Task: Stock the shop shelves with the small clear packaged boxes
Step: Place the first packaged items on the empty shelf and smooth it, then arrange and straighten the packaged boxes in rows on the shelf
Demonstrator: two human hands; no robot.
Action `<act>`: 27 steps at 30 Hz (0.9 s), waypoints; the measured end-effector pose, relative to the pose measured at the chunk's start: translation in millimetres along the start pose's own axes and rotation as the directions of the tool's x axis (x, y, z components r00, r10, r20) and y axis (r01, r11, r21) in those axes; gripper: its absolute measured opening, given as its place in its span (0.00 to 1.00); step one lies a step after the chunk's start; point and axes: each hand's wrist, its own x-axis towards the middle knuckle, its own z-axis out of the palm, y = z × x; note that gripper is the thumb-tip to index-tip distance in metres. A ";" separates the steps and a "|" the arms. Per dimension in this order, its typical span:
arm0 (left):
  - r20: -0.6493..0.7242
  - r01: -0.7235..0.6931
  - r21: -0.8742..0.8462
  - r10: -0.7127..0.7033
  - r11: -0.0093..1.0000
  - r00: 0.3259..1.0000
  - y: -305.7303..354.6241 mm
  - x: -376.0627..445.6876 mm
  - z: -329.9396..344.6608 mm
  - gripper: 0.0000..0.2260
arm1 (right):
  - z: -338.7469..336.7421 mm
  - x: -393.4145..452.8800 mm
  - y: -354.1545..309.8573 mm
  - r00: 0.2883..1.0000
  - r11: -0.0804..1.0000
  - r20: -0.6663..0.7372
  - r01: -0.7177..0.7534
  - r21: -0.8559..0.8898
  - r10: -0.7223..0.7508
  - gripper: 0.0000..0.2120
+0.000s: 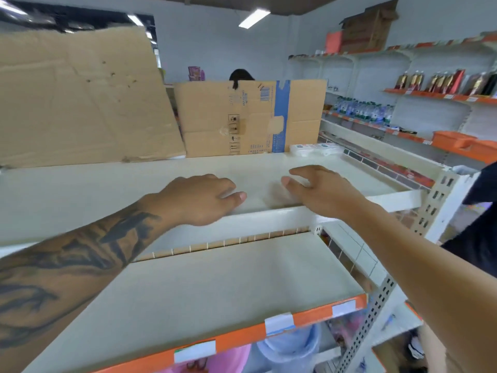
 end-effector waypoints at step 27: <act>-0.556 0.475 0.131 -0.332 0.870 0.762 -261.5 -285.4 19.2 0.26 | 145.7 -80.7 -356.0 0.779 0.783 -0.114 0.590 -0.198 -0.616 0.30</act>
